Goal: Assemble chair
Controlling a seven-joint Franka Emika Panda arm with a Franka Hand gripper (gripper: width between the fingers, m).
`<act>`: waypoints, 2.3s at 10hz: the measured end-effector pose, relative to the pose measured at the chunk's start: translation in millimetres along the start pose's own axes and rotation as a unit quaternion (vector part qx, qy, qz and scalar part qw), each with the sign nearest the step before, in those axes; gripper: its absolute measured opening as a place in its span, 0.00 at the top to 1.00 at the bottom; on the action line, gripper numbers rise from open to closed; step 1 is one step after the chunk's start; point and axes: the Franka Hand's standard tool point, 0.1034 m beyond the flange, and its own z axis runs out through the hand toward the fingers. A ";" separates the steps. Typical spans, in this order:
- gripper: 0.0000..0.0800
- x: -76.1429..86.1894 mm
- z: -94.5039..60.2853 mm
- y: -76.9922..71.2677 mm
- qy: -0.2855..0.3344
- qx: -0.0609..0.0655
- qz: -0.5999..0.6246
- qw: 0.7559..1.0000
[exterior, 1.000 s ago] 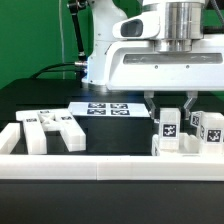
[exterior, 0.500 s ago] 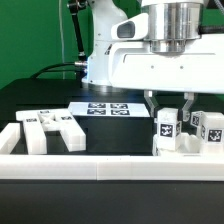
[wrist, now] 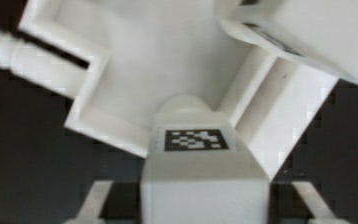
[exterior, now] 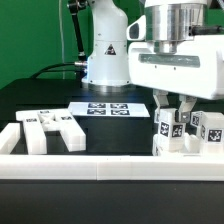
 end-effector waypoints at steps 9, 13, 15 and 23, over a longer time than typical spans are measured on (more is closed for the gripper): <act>0.31 0.3 -0.9 -2.0 -0.001 0.003 0.006 1.000; 0.19 3.2 -1.9 -3.3 0.003 0.005 -0.207 0.978; 0.19 3.6 -1.8 -3.1 0.005 0.004 -0.287 0.958; 0.34 10.1 -1.2 -1.7 0.023 -0.015 -0.593 0.805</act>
Offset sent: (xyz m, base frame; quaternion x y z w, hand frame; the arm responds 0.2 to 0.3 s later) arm 0.0012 -0.0006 0.0009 -0.0020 0.0014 0.1179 0.9930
